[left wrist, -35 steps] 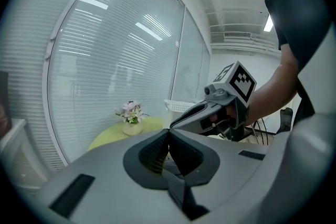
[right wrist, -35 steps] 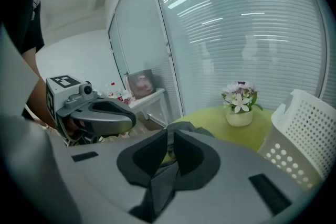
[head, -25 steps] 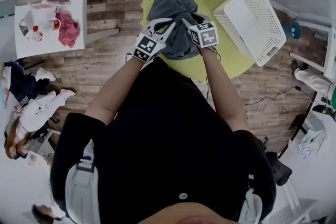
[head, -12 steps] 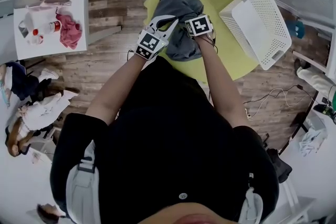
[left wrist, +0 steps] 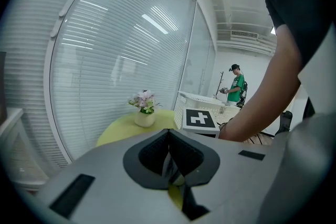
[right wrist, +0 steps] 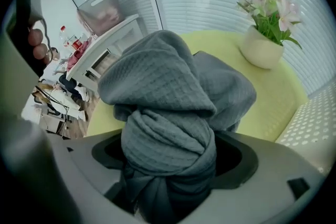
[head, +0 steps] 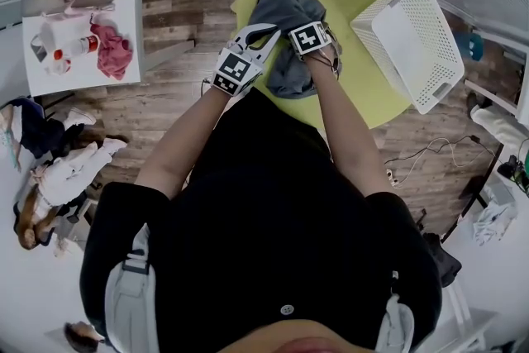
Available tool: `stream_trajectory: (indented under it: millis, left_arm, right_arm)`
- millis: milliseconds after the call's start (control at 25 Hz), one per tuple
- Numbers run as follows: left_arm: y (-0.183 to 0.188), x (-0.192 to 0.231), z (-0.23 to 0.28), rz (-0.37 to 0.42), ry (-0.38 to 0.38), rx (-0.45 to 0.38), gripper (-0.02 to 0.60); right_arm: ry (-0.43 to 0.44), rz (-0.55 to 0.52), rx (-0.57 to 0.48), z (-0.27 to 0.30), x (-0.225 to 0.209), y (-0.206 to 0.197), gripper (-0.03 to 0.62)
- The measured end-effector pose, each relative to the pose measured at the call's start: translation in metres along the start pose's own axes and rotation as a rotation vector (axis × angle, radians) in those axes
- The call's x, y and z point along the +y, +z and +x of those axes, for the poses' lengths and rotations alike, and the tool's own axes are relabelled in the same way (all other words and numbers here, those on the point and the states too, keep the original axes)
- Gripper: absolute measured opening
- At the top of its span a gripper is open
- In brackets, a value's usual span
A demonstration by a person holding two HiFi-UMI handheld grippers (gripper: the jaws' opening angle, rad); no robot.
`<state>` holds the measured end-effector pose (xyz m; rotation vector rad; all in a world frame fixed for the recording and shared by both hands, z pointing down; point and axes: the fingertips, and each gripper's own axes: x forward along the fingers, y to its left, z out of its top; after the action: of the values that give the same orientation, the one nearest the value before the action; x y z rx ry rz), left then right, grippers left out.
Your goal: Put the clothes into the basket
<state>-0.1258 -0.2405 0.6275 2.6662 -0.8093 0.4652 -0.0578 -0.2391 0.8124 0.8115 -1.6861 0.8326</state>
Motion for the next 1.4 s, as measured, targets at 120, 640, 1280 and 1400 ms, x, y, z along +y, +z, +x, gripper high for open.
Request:
stream_trajectory:
  millis: [120, 640, 1280, 1400]
  left_arm:
    - [0.000, 0.002, 0.000, 0.006, -0.002, -0.001, 0.011]
    - [0.020, -0.029, 0.003, 0.040, -0.009, -0.006, 0.011]
    - [0.086, -0.140, 0.027, 0.115, -0.013, -0.090, 0.011]
    - [0.101, -0.157, 0.029, 0.119, -0.032, -0.108, 0.011]
  right_arm:
    - [-0.003, -0.024, 0.002, -0.001, 0.001, 0.002, 0.430]
    - [0.072, -0.098, -0.063, -0.061, 0.007, -0.016, 0.350]
    - [0.125, -0.238, -0.058, -0.180, -0.017, -0.091, 0.350]
    - [0.128, -0.248, -0.054, -0.201, -0.020, -0.103, 0.350]
